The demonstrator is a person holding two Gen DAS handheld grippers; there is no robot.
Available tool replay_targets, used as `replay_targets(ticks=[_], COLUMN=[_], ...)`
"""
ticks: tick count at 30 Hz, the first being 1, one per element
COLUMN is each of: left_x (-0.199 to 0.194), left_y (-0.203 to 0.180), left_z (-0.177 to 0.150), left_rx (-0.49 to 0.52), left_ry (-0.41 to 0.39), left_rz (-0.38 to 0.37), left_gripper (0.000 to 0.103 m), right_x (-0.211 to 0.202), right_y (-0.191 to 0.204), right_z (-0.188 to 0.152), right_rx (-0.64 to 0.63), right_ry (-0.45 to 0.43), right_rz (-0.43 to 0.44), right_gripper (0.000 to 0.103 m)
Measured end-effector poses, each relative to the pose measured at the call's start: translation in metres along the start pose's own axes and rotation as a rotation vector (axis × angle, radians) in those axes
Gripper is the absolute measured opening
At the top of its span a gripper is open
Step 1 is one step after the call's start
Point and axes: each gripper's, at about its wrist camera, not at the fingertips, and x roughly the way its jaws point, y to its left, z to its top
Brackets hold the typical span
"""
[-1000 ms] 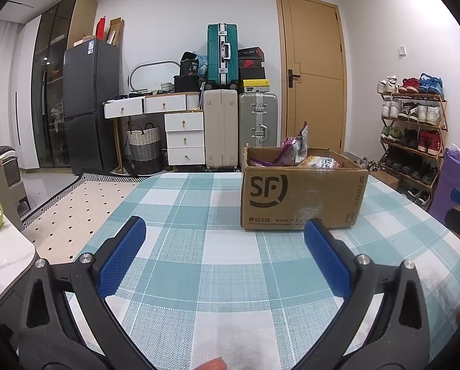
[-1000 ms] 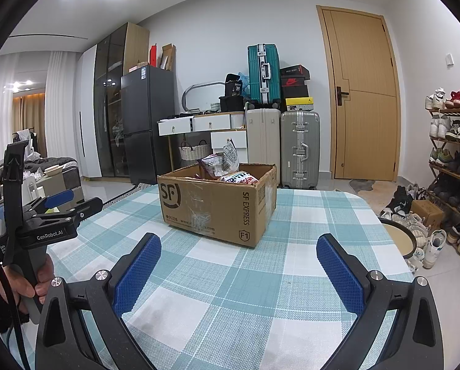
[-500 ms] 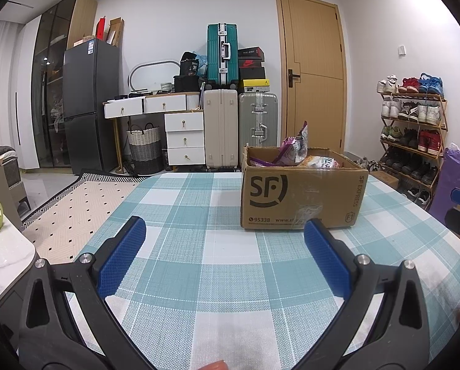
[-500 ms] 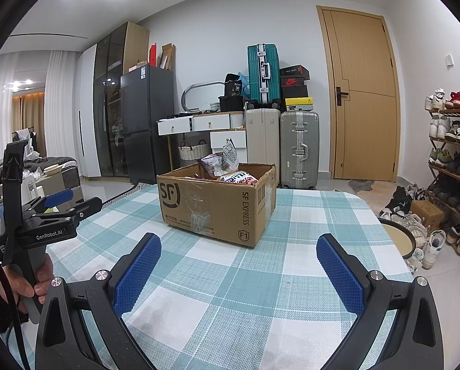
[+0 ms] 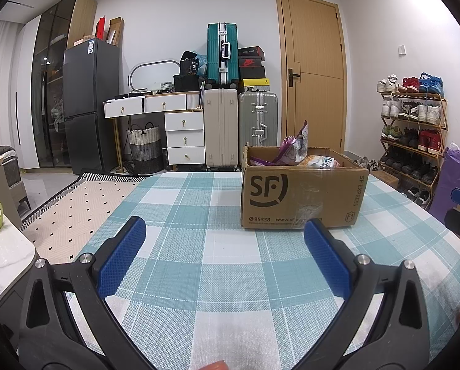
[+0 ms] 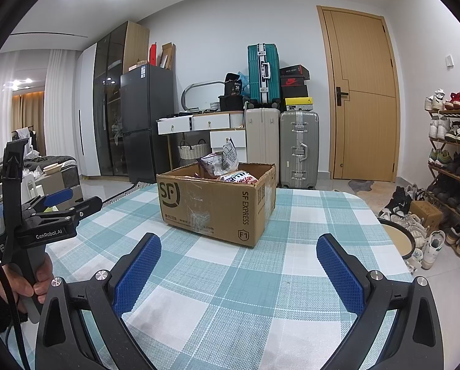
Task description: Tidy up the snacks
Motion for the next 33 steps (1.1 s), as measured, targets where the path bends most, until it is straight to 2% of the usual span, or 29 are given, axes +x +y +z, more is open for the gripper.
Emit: replay_targets(ticks=[25, 33], left_x=[-0.0002, 0.0025], left_y=[-0.0003, 0.0018], left_z=[0.0008, -0.0086], left_rx=[0.0, 0.004], left_ry=[0.003, 0.003], left_rz=[0.002, -0.002], left_gripper=[0.103, 0.103], right_x=[-0.0002, 0.0], right_y=[0.0, 0.0002], right_z=[0.0006, 0.0007], right_rx=[-0.001, -0.001], right_ry=[0.0, 0.0], right_rz=[0.0, 0.0], right_gripper=[0.103, 0.103])
